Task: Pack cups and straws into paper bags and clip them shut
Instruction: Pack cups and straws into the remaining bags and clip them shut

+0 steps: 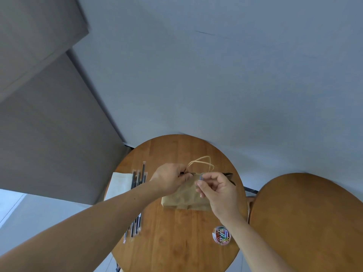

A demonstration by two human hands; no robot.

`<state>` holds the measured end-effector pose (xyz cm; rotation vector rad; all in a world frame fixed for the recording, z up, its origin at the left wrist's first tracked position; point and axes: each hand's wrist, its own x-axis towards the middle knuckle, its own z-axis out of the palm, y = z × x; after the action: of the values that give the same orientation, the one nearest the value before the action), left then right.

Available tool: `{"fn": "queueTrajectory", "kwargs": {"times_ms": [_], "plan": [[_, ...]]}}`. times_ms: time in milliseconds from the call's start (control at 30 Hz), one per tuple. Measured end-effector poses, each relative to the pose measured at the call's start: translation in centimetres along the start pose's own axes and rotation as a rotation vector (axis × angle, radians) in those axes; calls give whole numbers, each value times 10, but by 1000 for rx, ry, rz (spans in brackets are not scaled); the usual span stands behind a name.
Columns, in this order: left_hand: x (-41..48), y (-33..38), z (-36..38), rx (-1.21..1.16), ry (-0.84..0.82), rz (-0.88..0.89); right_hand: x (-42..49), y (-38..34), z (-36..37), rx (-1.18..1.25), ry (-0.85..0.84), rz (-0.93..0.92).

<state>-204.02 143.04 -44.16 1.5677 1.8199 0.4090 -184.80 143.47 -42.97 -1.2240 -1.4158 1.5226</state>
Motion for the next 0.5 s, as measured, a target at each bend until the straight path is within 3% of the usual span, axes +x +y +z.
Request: {"fn": "queueTrajectory", "kwargs": {"times_ms": [100, 233, 500], "plan": [[1, -1, 1, 3, -1, -6, 1, -2, 1, -86, -37, 23], [4, -1, 1, 8, -14, -8, 8, -5, 3, -251, 70, -36], [4, -1, 1, 21, -28, 10, 19, -5, 11, -207, 131, 18]]}}
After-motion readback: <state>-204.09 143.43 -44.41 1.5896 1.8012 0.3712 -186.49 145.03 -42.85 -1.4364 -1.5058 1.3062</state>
